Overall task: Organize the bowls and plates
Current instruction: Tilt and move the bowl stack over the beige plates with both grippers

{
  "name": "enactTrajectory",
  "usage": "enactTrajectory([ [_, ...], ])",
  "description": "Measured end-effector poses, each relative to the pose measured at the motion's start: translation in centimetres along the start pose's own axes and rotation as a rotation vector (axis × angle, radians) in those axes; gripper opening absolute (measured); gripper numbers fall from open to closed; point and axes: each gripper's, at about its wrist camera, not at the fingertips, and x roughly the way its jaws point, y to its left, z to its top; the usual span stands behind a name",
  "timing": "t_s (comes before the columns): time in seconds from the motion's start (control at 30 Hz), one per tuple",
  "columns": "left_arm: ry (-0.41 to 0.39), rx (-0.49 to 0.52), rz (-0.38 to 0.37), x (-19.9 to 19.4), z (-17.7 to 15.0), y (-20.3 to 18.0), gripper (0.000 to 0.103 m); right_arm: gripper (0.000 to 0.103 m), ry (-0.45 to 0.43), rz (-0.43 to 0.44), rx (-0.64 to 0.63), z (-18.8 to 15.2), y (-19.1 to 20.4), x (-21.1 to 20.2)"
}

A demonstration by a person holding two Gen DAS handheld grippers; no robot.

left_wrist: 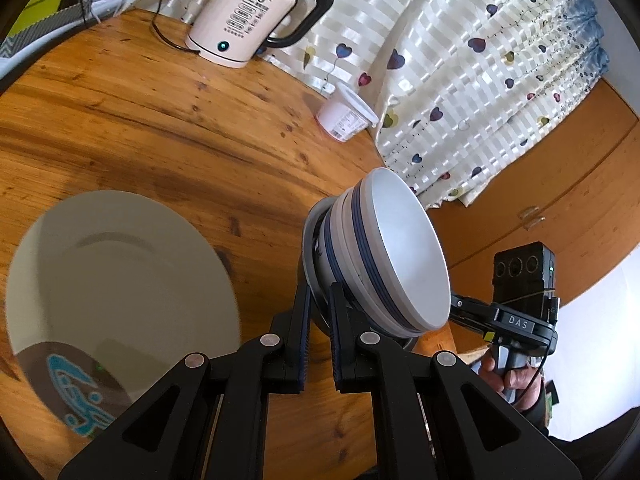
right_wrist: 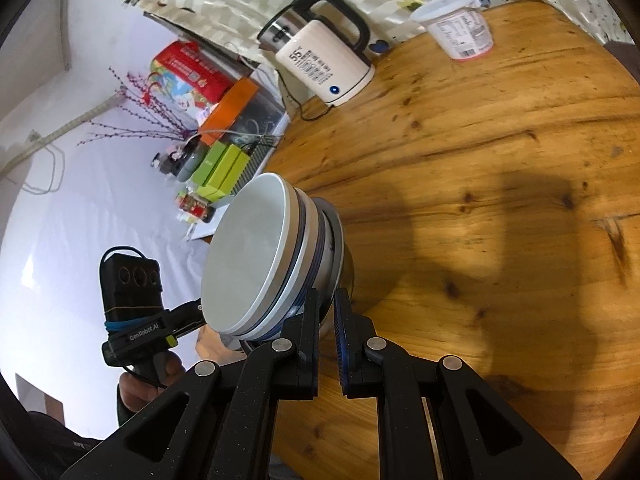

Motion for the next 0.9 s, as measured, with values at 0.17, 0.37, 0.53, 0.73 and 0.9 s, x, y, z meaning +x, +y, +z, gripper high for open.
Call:
enactTrajectory([
  [0.17, -0.019, -0.010, 0.010, -0.9, 0.0, 0.6, 0.007, 0.009, 0.014, 0.009, -0.015, 0.2, 0.9, 0.8],
  [0.37, -0.037, -0.023, 0.024, -1.9, 0.1, 1.5, 0.007, 0.009, 0.033, 0.017, -0.027, 0.2, 1.6, 1.9],
  [0.53, -0.051, -0.036, 0.032, -2.7, 0.0, 2.1, 0.007, 0.009, 0.050, 0.022, -0.036, 0.4, 2.2, 2.9],
  [0.73, -0.069, -0.058, 0.044, -3.7, -0.1, 3.3, 0.007, 0.009, 0.073, 0.030, -0.048, 0.6, 3.1, 4.2],
  [0.9, -0.089, -0.081, 0.058, -4.8, -0.3, 4.5, 0.007, 0.009, 0.098, 0.040, -0.063, 0.9, 4.1, 5.8],
])
